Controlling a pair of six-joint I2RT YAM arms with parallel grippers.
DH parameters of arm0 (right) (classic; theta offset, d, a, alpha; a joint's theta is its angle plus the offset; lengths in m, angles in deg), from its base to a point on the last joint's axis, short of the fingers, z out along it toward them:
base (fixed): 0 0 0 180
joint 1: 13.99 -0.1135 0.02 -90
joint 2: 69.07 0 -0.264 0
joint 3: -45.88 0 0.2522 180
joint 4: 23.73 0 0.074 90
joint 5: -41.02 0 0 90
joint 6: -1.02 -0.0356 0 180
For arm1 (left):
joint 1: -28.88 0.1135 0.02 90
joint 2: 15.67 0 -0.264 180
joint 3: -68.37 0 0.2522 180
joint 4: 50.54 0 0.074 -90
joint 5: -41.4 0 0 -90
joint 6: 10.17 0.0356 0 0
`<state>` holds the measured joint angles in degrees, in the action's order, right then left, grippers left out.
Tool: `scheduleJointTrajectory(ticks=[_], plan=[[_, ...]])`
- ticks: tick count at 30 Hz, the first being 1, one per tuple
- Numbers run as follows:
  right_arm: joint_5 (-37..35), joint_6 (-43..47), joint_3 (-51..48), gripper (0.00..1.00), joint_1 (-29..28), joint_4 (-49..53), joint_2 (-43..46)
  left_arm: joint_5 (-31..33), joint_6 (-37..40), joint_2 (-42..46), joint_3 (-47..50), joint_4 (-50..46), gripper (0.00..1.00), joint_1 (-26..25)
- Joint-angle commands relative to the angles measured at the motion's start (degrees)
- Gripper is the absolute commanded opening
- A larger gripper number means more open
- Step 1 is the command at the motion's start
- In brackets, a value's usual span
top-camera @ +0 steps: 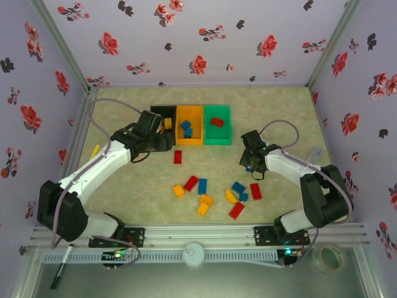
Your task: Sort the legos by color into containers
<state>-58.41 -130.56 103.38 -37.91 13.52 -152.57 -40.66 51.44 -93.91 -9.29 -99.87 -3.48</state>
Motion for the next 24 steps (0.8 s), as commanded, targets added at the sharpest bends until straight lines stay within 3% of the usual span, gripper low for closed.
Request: scheduleJointTrajectory(ticks=[1,14,24], plan=[[0.4,0.1,-0.5,0.45,0.6,-0.9,-0.6,1.1,0.5,0.1,-1.7,-0.7,0.65,-0.5],[2.3,2.4,-0.2,0.27,0.7,-1.7,-0.6,1.1,0.5,0.1,-1.8,-1.2,0.65,-0.6],[3.8,6.9,6.6,0.25,-0.1,-0.6,-0.3,1.3,0.4,0.9,-2.2,-1.6,0.65,-1.3]])
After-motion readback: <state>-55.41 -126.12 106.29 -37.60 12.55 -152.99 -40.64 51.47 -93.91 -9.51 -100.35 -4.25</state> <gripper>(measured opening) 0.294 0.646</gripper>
